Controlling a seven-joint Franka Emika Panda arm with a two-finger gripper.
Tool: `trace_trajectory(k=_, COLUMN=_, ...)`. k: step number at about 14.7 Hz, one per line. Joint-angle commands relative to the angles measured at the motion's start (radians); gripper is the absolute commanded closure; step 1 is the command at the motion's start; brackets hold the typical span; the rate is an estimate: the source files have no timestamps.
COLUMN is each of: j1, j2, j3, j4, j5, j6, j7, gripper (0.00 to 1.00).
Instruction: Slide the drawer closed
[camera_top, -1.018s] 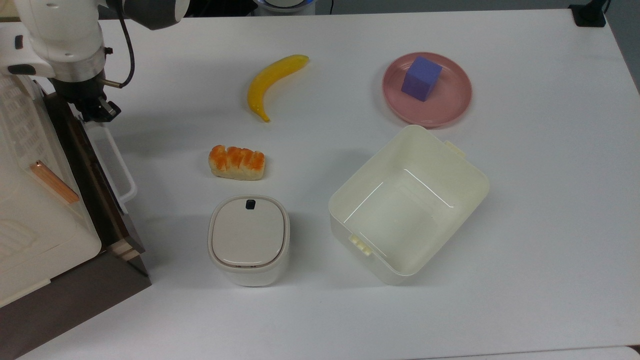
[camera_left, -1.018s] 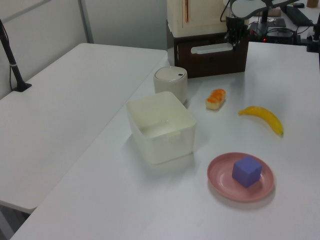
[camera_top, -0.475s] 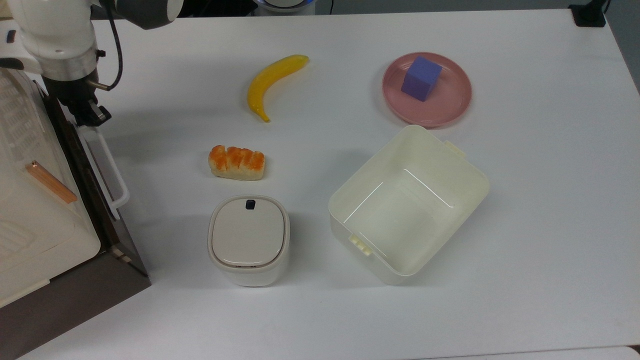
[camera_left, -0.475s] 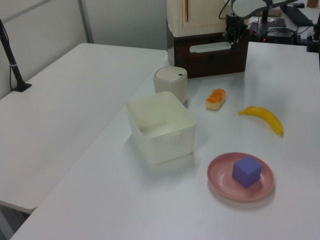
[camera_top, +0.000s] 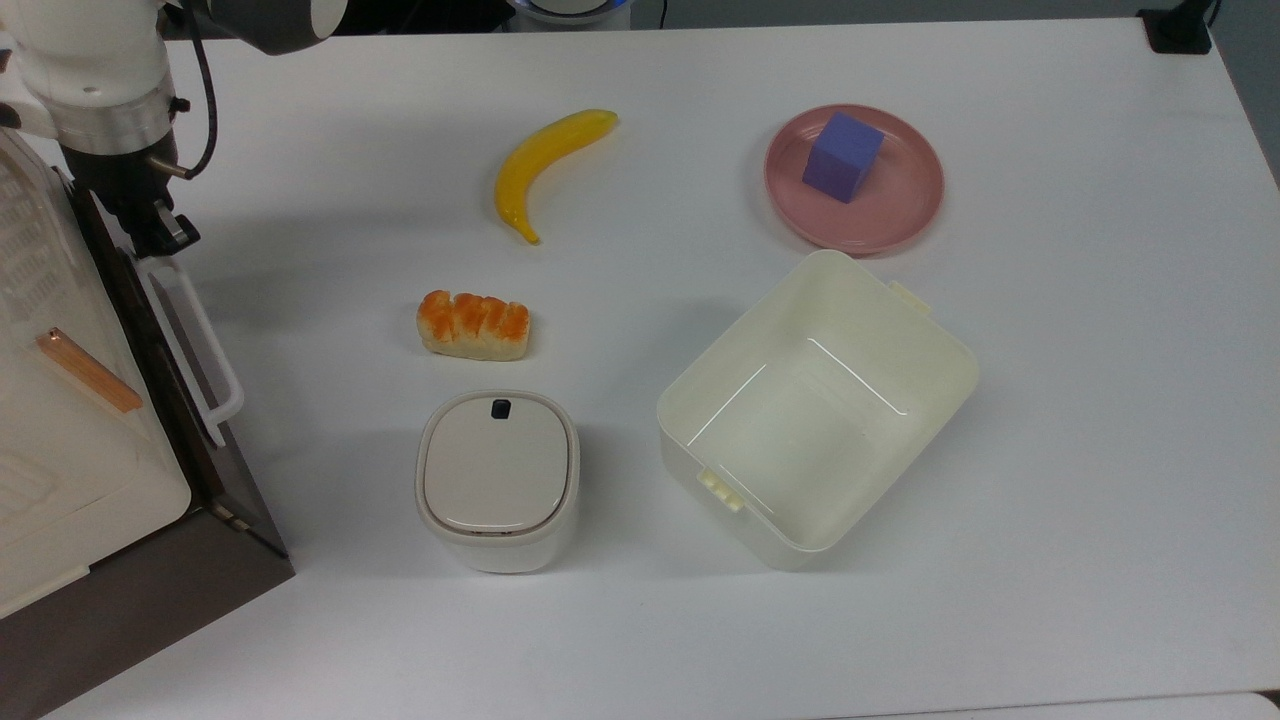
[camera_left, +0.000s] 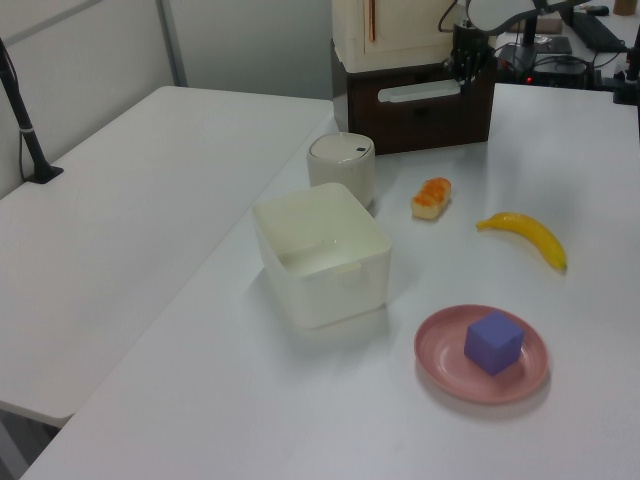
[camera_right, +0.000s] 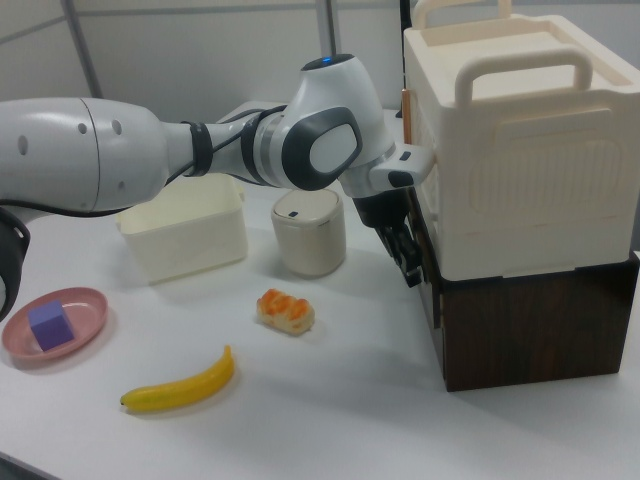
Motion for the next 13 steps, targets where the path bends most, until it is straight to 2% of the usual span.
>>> trace_trajectory(k=1, j1=-0.011, j2=0.008, j3=-0.005, j4=0.017, j5=0.012, j6=0.067, j7=-0.002, gripper=1.0)
trace_trajectory(k=6, j1=-0.001, j2=0.0, j3=0.007, j4=0.014, j5=0.012, j6=0.056, j7=-0.035, gripper=1.0)
trace_trajectory(k=10, j1=0.038, j2=-0.025, j3=0.013, j4=0.01, j5=0.009, j6=0.001, j7=-0.052, gripper=1.0)
trace_trajectory(k=13, j1=0.058, j2=-0.041, j3=0.05, j4=0.011, j5=0.009, j6=-0.088, j7=-0.089, gripper=1.0)
